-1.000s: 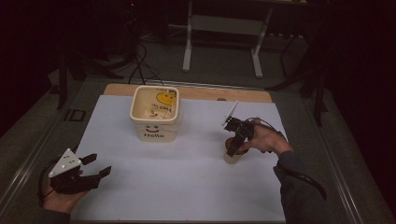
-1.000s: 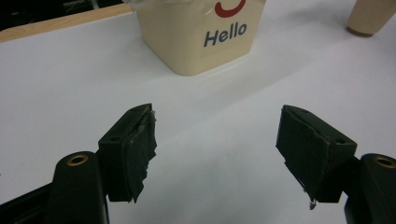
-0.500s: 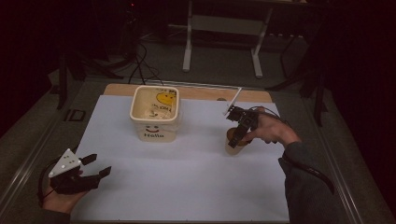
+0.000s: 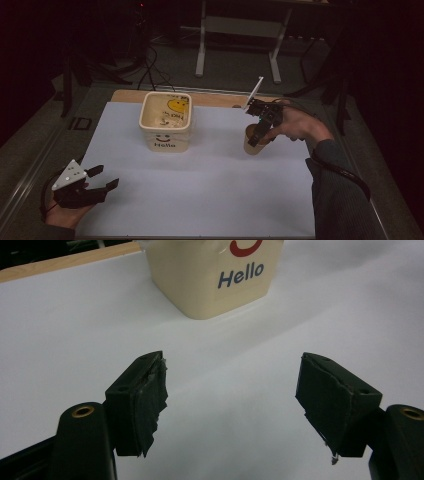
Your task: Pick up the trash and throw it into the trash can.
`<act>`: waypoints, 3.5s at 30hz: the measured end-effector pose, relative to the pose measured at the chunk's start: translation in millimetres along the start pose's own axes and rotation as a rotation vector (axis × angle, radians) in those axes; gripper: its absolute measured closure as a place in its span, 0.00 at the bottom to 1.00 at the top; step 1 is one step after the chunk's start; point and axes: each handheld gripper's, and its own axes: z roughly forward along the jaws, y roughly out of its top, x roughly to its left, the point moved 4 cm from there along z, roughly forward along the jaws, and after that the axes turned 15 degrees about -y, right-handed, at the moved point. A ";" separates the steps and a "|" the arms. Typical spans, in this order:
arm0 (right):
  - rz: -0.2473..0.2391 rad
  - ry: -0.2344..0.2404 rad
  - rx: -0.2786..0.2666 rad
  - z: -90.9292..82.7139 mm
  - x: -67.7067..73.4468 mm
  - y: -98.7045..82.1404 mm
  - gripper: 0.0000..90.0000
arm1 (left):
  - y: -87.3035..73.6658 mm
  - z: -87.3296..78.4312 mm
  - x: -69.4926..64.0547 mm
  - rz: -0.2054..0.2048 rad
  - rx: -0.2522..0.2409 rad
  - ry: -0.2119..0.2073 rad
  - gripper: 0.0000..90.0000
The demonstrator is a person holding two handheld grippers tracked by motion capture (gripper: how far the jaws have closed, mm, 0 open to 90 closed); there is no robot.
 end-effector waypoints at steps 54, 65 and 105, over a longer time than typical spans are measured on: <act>-0.125 0.015 -0.098 -60.8 22.4 86.8 0.24 | -1.5 0.2 -2.1 -0.003 0.005 -0.012 0.31; -0.150 0.027 -0.124 -68.0 34.3 115.7 0.24 | -2.2 -1.4 -1.8 -0.007 0.000 -0.013 0.31; -0.202 0.039 -0.162 -76.5 51.2 187.0 0.24 | -1.5 2.7 -0.1 -0.011 0.007 -0.024 0.31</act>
